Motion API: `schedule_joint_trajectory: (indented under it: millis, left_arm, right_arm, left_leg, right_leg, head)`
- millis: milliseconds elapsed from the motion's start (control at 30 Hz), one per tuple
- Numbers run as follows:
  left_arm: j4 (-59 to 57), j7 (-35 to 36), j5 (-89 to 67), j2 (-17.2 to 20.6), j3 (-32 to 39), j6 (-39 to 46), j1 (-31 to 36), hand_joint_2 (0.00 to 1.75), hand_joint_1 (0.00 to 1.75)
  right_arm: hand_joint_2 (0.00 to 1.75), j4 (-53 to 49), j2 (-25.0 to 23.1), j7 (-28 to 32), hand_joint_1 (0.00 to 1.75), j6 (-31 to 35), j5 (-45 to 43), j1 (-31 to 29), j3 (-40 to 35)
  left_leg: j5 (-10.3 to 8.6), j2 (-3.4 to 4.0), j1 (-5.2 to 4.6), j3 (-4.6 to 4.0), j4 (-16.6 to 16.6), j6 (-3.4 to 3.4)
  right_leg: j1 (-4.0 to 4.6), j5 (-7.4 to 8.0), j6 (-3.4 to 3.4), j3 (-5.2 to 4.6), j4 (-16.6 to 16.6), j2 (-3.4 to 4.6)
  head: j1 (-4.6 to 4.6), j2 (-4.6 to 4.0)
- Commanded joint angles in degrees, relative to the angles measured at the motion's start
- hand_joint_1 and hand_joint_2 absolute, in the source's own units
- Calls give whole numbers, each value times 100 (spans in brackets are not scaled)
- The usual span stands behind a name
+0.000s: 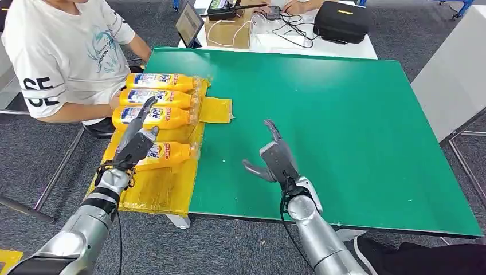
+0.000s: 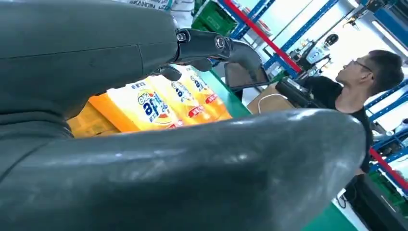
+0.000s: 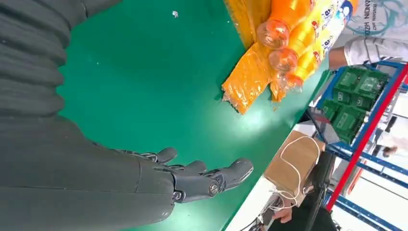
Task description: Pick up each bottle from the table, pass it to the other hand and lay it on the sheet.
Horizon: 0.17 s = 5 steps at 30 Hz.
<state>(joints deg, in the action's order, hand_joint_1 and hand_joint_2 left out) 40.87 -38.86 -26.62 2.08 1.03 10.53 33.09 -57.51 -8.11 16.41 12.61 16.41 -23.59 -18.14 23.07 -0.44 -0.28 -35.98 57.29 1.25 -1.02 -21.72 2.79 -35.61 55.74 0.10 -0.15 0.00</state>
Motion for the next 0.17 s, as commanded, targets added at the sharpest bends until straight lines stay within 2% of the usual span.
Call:
schedule_joint_trajectory:
  millis: [33, 167]
  left_arm:
    - [331, 556, 572, -754, 189, -565, -49, 175, 0]
    - [966, 586, 1083, -1310, -138, -480, -418, 175, 0]
  right_arm:
    - [175, -314, -119, 44, 0, 152, 0, 215, 213]
    - [175, -454, -394, 186, 0, 342, -48, 308, 190]
  left_leg:
    - [13, -17, 10, 23, 1, -8]
    - [7, -19, 3, 10, 1, -4]
  right_leg:
    - [11, -18, -10, 32, -3, -21]
    - [3, -12, -6, 18, -1, -19]
  head:
    - [2, 0]
    - [0, 0]
